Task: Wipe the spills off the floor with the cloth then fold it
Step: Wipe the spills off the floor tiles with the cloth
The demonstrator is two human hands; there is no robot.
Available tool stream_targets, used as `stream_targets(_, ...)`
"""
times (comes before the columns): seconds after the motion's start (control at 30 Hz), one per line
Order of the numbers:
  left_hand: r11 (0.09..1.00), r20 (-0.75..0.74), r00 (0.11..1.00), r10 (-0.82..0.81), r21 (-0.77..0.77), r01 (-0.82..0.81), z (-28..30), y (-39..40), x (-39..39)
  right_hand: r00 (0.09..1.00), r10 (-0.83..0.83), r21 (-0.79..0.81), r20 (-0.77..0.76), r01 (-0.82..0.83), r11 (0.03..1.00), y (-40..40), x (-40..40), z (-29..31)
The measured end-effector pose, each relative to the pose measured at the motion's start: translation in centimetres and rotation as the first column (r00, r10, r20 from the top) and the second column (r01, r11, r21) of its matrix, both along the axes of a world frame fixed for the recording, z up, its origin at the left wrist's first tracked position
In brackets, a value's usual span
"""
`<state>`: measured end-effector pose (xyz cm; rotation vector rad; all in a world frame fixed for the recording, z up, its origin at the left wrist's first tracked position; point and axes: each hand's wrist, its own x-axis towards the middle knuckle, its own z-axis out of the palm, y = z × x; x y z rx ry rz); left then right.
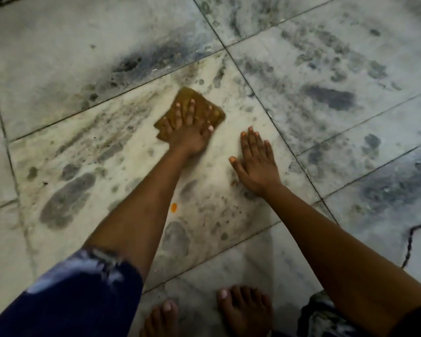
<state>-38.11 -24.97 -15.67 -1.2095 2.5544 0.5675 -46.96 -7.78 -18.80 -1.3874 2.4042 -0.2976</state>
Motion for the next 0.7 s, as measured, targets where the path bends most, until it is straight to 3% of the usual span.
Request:
stream_targets(0.17, 0.975, -0.066, 0.974, -0.217, -0.055, 0.213, -1.0, 8.5, 4.9, 0.98, -0.192, 0.013, -0.054, 0.193, 0.981, 7.2, -2.0, -0.2)
stream_targets(0.37, 0.998, -0.028, 0.998, -0.058, 0.008, 0.058, -0.3, 3.7, -1.6, 0.981, -0.145, 0.007, -0.125, 0.147, 0.989, 9.2, -1.5, -1.0)
stream_targets(0.47, 0.997, -0.024, 0.998, -0.062, 0.041, 0.063, -0.1, 4.2, -5.3, 0.979, -0.15, -0.013, -0.139, 0.15, 0.989, 9.4, -1.6, -1.2)
stream_targets(0.57, 0.983, -0.046, 0.982, -0.184, -0.036, 0.183, -0.8, 8.9, -3.9, 0.977, -0.156, -0.035, -0.144, 0.153, 0.988, 9.4, -1.6, -1.2)
stream_targets(0.7, 0.923, -0.05, 0.924, -0.378, -0.092, 0.373, -1.3, 12.5, 4.3, 0.977, -0.159, -0.054, -0.145, 0.152, 0.987, 9.3, -1.7, -1.3)
